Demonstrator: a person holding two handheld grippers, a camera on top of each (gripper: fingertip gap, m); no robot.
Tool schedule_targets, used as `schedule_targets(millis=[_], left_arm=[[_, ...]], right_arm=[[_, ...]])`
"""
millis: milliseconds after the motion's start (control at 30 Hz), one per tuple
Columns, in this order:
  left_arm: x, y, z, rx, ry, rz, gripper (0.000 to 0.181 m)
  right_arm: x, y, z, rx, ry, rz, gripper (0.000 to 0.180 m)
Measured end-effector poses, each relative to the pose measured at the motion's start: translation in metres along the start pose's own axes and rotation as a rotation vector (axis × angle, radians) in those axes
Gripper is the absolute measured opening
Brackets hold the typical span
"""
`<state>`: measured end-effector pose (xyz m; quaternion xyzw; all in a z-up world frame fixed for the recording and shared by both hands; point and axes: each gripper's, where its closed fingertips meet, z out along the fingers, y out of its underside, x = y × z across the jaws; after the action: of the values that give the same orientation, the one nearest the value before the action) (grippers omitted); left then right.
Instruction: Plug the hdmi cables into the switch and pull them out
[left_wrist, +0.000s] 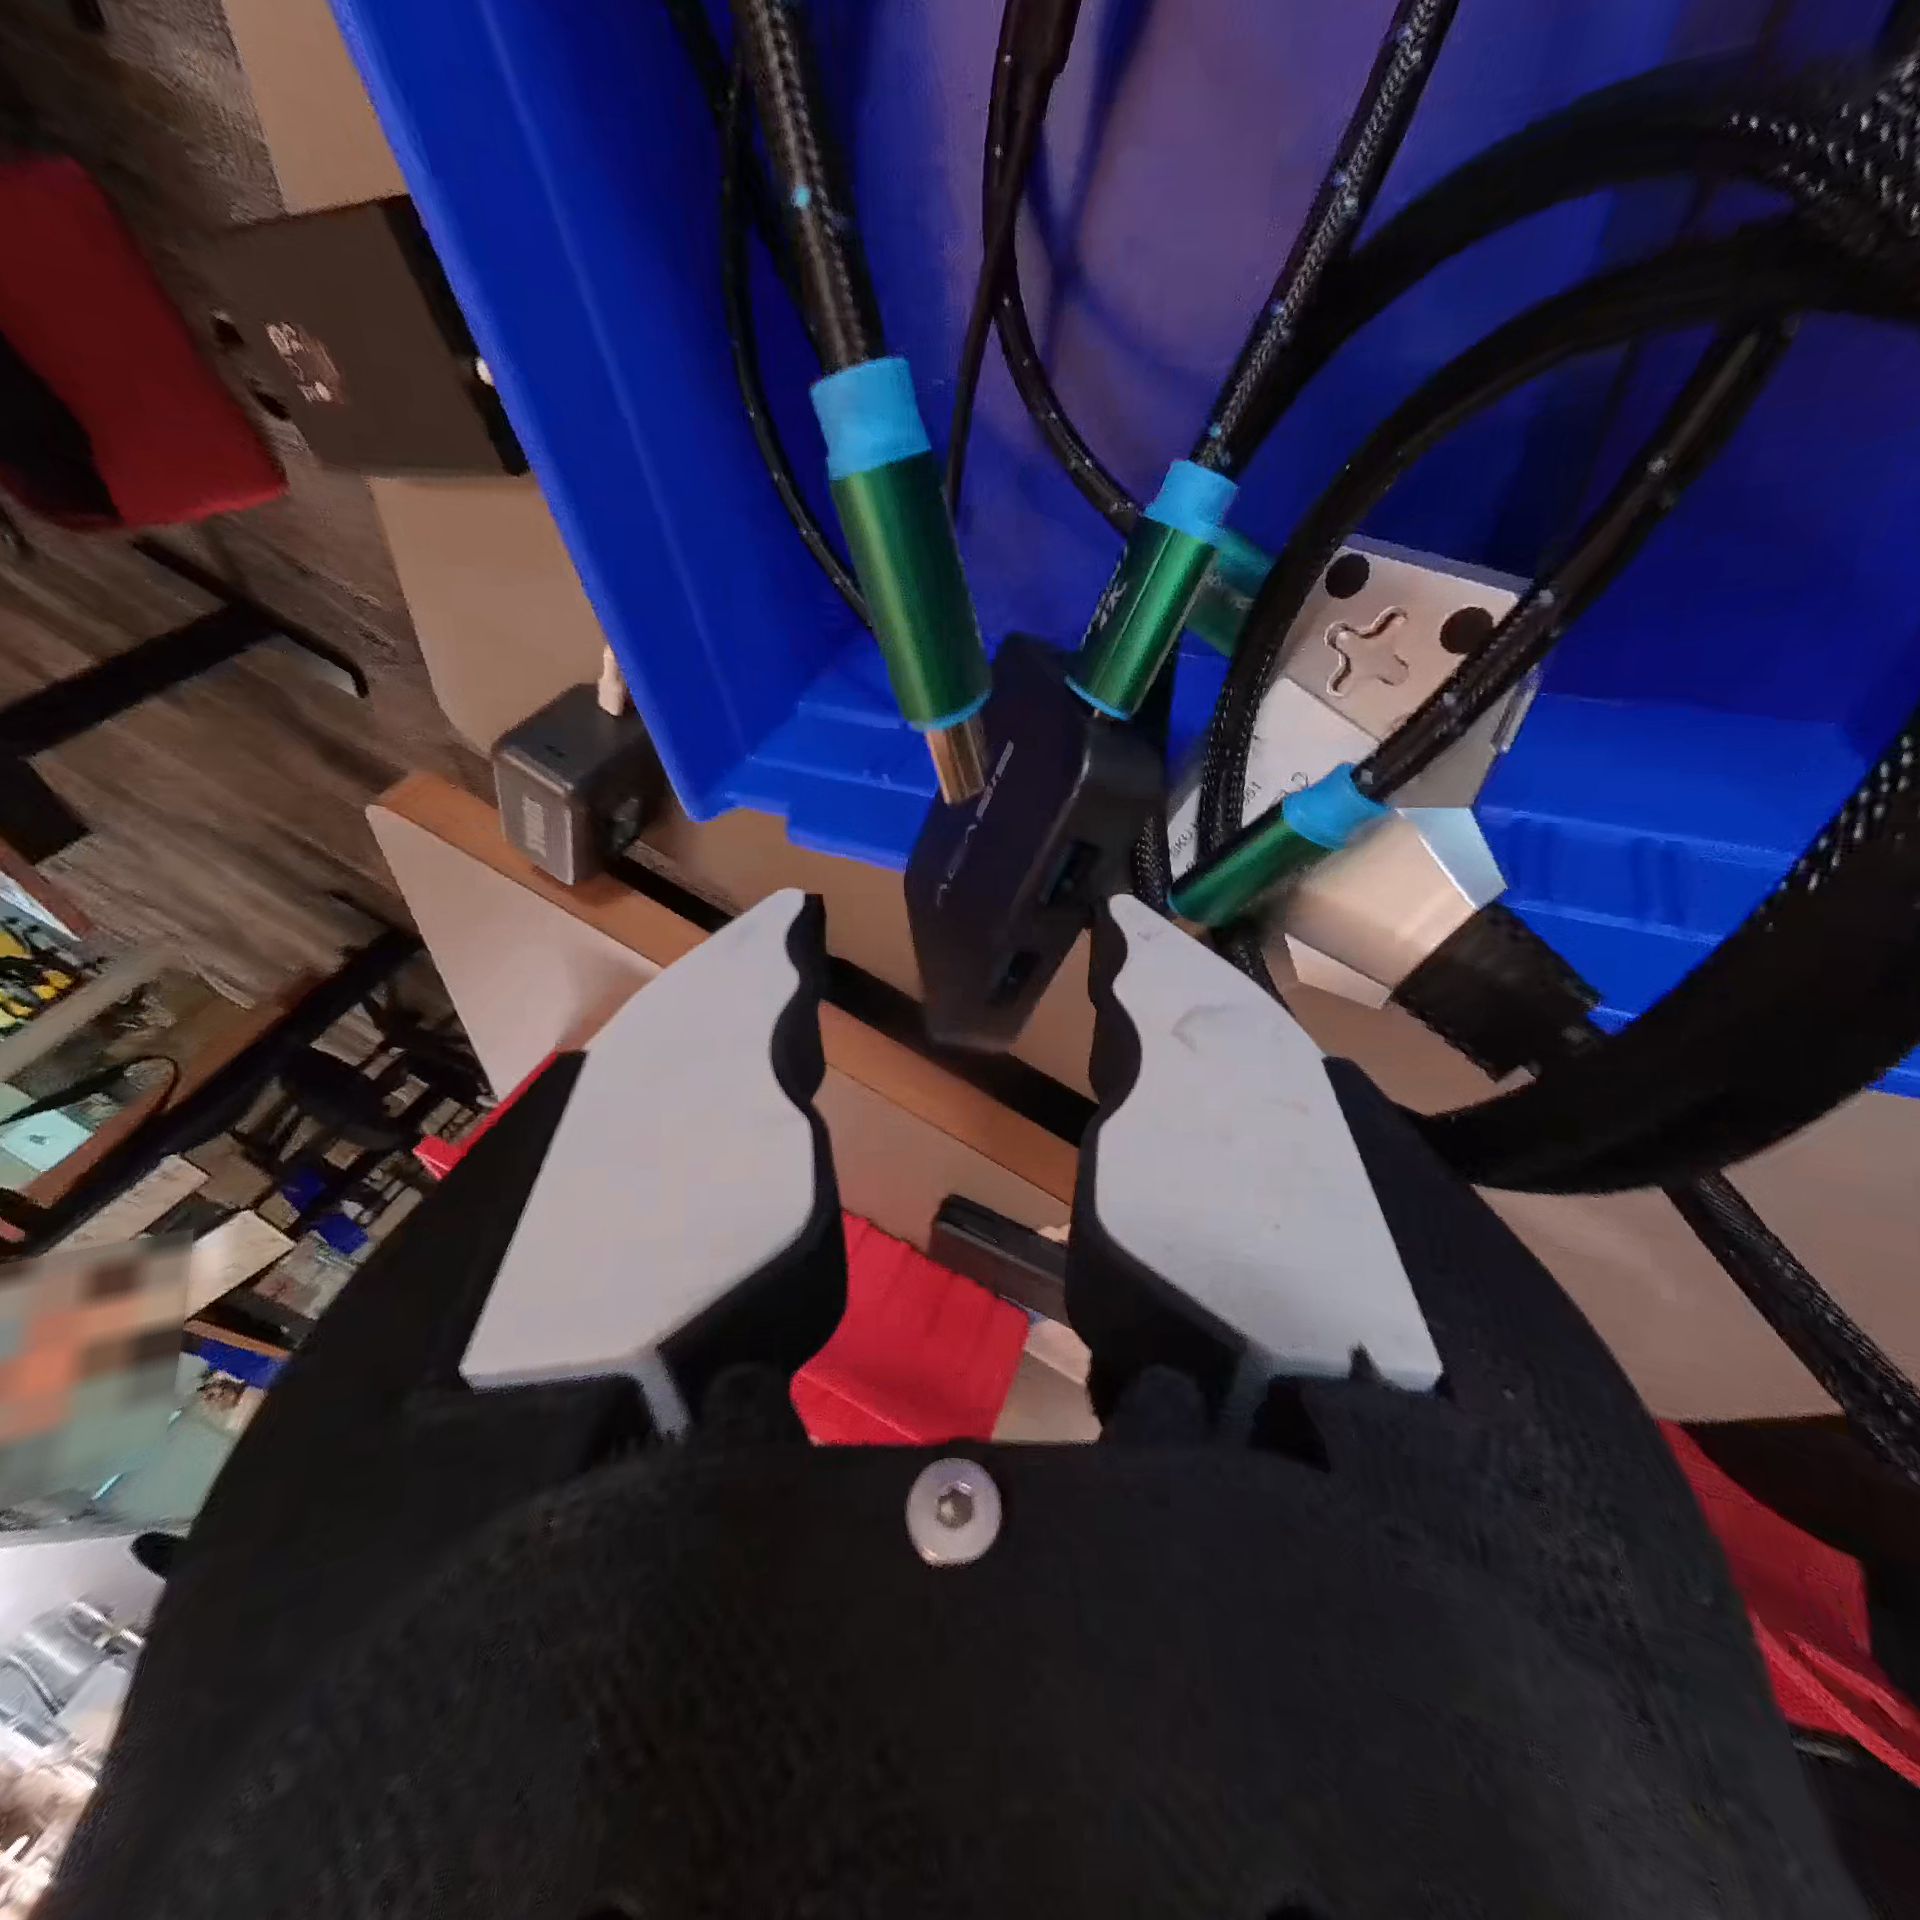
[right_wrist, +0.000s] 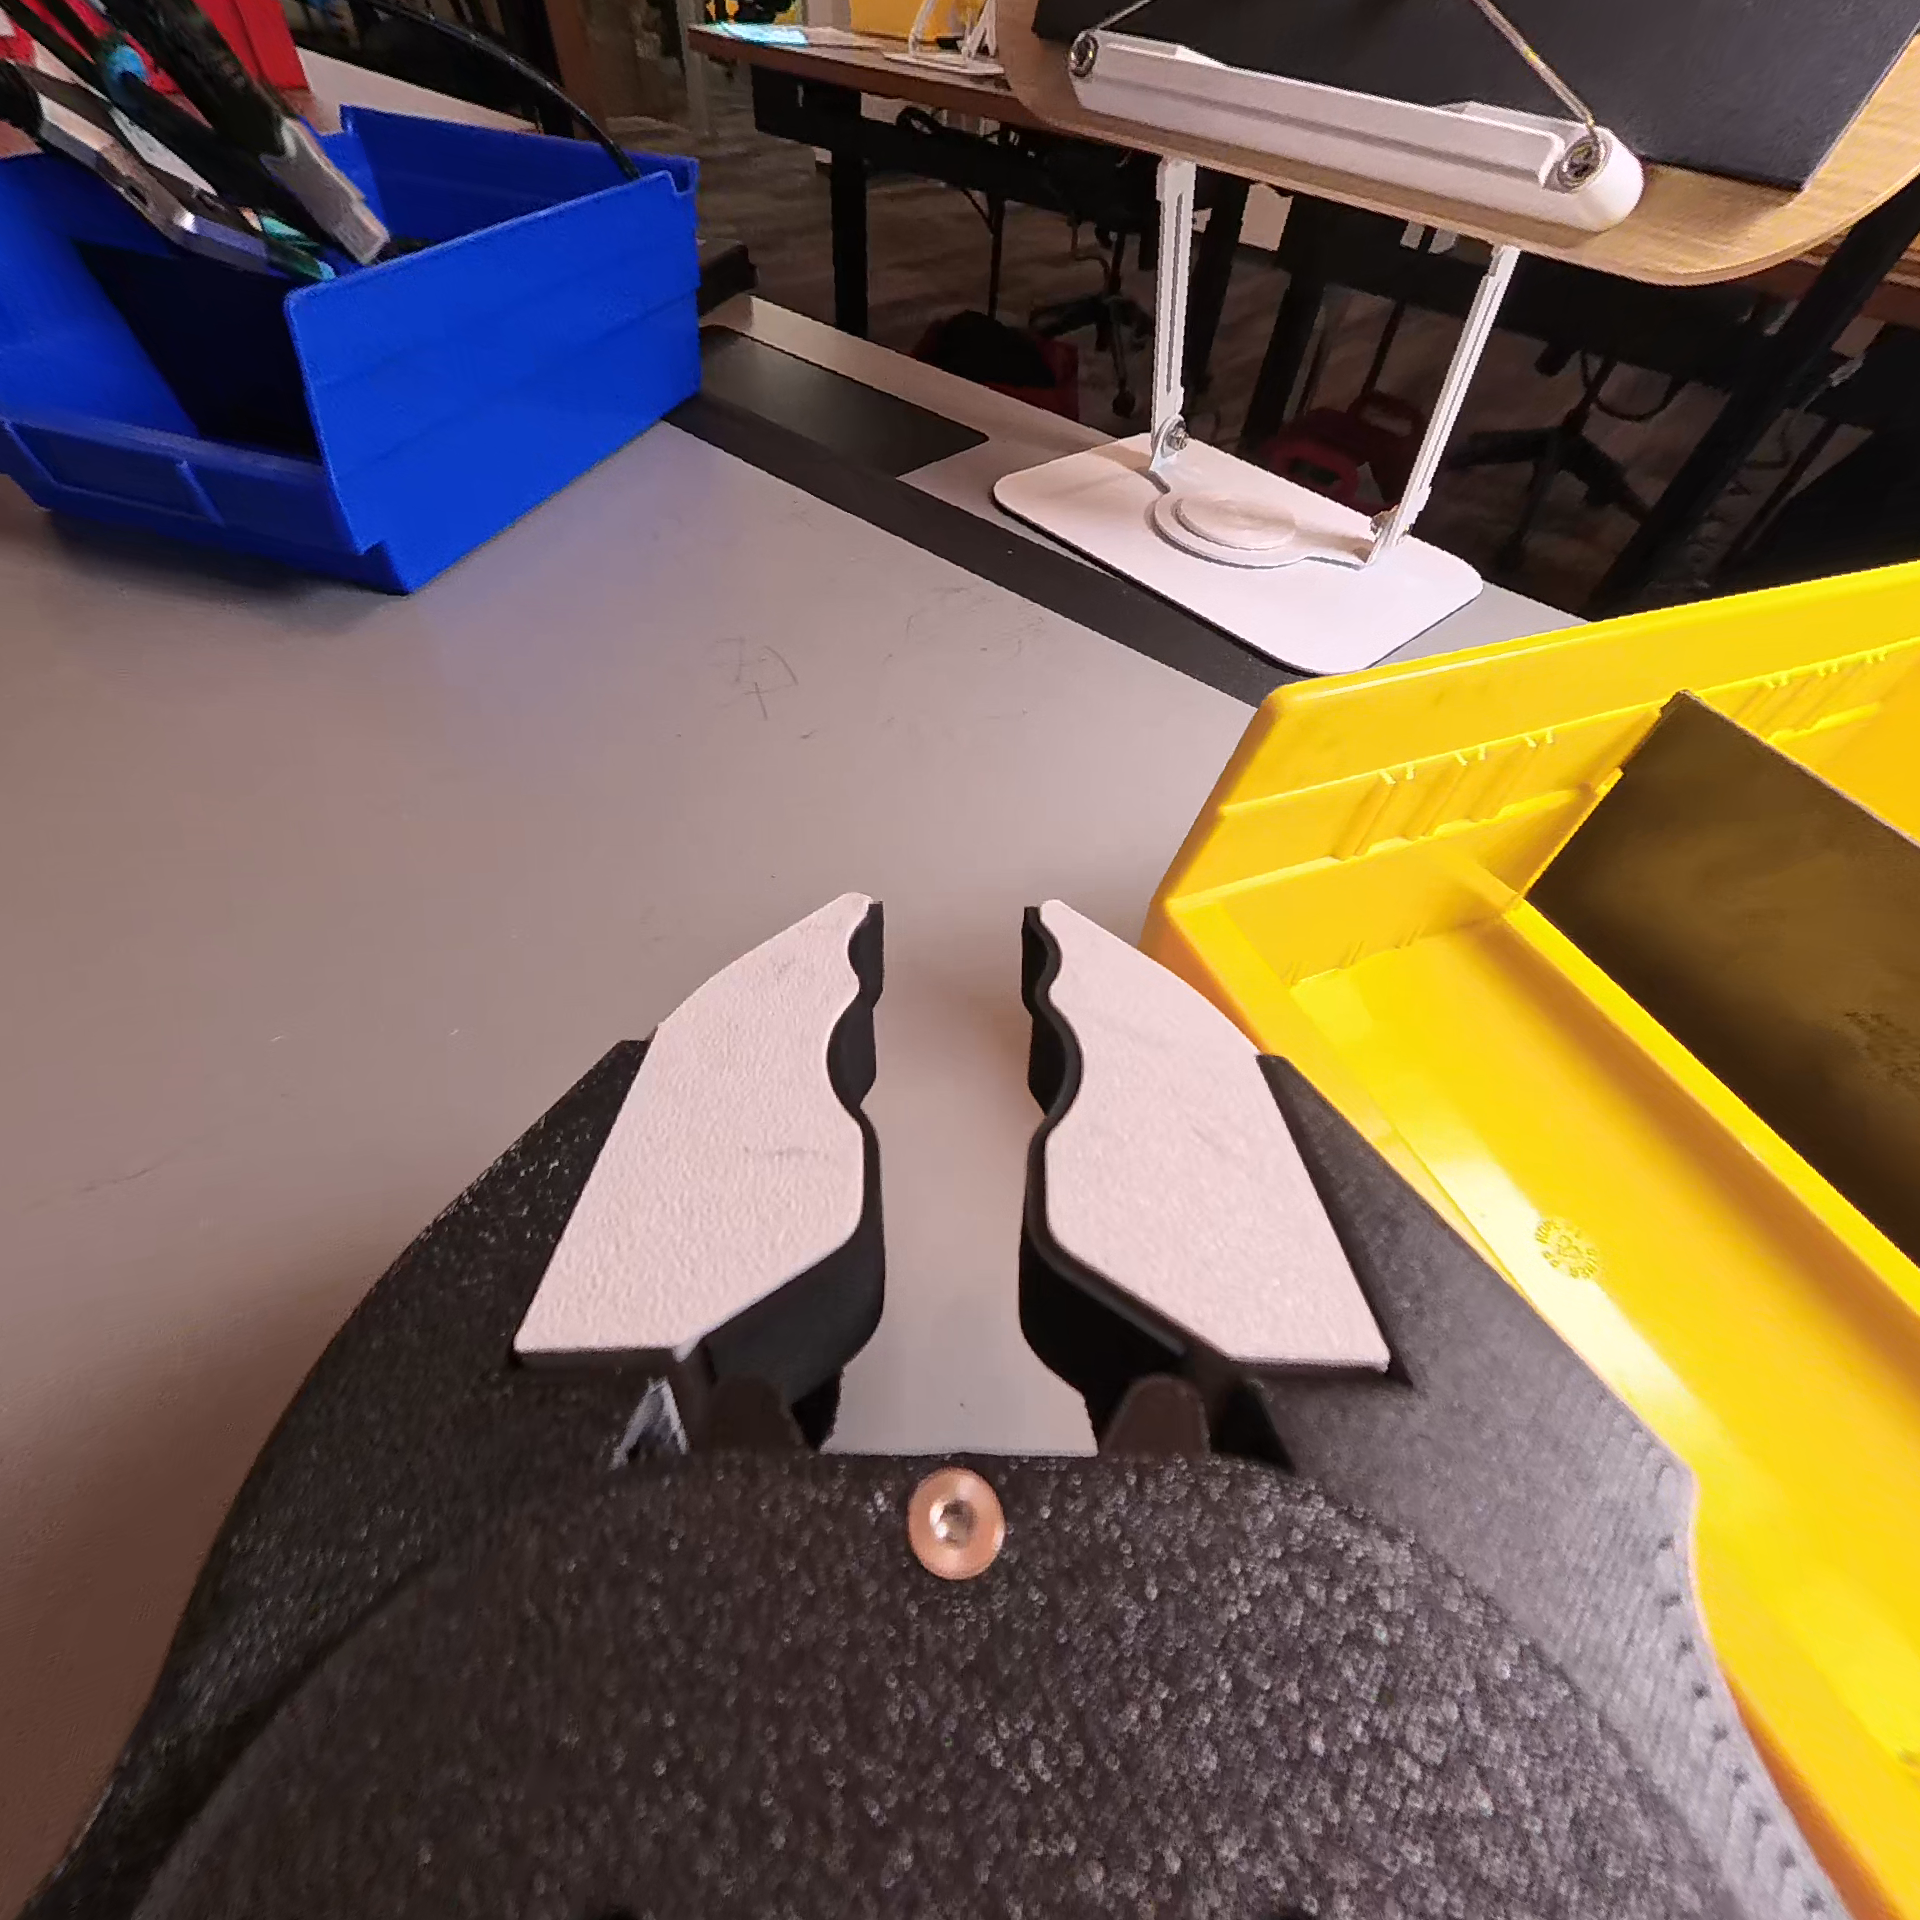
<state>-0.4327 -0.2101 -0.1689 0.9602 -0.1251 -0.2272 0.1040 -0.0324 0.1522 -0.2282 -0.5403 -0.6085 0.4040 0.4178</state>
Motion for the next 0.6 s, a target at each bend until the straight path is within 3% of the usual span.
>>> schedule_targets(millis=[133, 267, 600], left_arm=[[-0.003, -0.006, 0.005, 0.052, -0.022, 0.021, 0.024], [-0.014, -0.005, -0.005, 0.094, -0.089, 0.036, 0.021], [-0.037, 0.026, -0.127, 0.214, -0.233, -0.039, 0.017]], right_arm=[[0.001, 0.004, 0.002, -0.012, -0.001, 0.008, 0.025], [0.003, 0.005, 0.002, -0.013, 0.002, 0.009, 0.024], [-0.001, -0.005, -0.002, 0.024, -0.009, 0.021, 0.024]])
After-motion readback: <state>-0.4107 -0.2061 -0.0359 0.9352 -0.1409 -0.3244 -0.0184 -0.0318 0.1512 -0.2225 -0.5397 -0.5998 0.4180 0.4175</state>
